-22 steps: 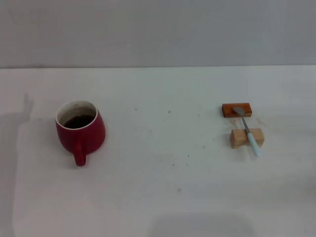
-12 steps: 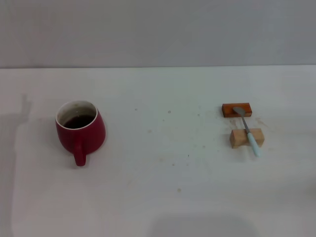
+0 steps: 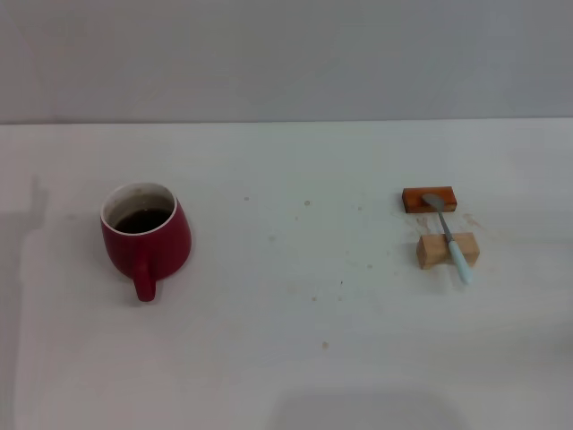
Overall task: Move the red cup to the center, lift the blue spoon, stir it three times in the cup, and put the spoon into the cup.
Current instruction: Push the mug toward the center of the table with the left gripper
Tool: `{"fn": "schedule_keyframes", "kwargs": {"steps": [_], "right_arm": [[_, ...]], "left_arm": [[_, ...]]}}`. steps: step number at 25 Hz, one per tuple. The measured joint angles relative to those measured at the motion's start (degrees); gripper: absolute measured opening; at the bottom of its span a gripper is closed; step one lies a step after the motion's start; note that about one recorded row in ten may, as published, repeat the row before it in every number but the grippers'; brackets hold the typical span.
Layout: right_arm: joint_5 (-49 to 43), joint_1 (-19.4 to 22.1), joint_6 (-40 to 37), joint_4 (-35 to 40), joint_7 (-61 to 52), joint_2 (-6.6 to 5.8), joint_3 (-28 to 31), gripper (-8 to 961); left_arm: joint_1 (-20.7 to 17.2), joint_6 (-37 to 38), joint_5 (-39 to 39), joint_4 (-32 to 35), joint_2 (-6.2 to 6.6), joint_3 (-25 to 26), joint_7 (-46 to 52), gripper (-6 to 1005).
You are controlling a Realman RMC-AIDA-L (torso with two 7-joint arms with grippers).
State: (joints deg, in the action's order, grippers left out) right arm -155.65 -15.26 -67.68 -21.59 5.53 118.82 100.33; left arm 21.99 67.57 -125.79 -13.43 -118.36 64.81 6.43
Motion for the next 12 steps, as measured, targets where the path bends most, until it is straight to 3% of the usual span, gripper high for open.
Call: {"fn": "schedule_keyframes", "kwargs": {"steps": [3,12], "right_arm": [[0.0,0.0,0.0,0.0,0.0,0.0,0.2,716],[0.0,0.1,0.0,0.0,0.0,0.06,0.8,716]], "left_arm": [[-0.2,0.2,0.1,0.0,-0.05,0.1,-0.3,833],[-0.7,0.4,-0.1,-0.1,-0.03,0.0,-0.7,546]]}}
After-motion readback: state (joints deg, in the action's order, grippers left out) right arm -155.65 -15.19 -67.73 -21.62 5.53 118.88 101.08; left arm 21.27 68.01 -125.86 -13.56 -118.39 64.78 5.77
